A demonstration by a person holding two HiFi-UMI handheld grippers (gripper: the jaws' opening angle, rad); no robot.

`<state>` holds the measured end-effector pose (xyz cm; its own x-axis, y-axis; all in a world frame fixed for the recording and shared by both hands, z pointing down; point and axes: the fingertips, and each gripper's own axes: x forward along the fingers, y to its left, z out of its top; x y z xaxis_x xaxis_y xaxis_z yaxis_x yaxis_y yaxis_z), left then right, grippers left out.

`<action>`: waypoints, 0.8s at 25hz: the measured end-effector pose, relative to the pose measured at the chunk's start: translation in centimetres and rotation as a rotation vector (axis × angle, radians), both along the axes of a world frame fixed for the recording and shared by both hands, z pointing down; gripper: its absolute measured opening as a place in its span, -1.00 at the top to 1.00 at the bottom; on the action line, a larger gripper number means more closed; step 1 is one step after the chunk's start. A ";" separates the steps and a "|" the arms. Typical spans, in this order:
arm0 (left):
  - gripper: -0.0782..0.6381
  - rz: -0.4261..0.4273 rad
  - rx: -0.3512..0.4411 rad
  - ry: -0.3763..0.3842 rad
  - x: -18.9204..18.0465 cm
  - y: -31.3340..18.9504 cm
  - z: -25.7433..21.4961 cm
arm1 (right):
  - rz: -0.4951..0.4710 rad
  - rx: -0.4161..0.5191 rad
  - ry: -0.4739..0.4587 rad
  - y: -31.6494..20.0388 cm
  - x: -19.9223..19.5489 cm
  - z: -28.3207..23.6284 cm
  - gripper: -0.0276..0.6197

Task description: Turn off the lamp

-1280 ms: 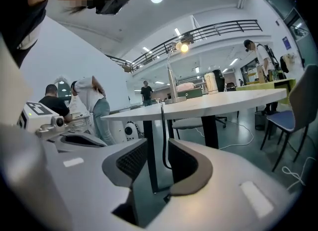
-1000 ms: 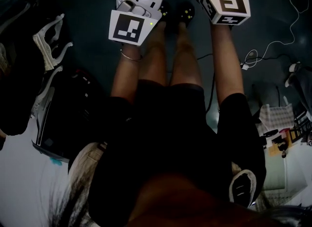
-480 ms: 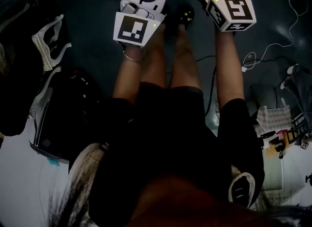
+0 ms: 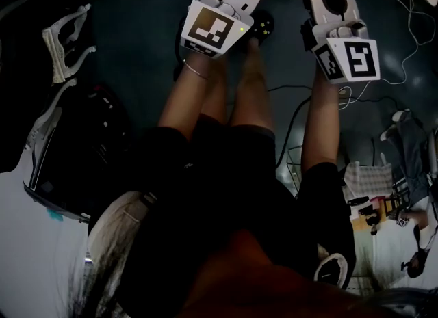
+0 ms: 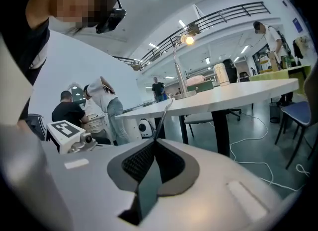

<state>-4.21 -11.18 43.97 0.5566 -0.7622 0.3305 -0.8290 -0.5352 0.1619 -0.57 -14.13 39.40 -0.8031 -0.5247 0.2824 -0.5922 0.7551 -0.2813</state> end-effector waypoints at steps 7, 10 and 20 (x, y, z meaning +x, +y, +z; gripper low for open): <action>0.51 0.038 0.005 -0.026 1.9 -0.9 0.5 | -0.040 -0.004 -0.084 1.3 0.5 -3.2 0.88; 0.51 0.063 0.015 -0.069 2.3 -1.8 1.0 | -0.066 -0.013 -0.111 1.5 0.1 -3.9 0.88; 0.52 0.098 0.015 -0.102 3.0 -3.9 2.3 | -0.099 -0.066 -0.233 2.1 -0.4 -6.0 0.88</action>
<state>-1.17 -15.05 46.32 0.5931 -0.7107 0.3783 -0.7842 -0.6164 0.0714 -1.01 -12.04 33.43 -0.8971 -0.4265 0.1148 -0.4296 0.7820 -0.4516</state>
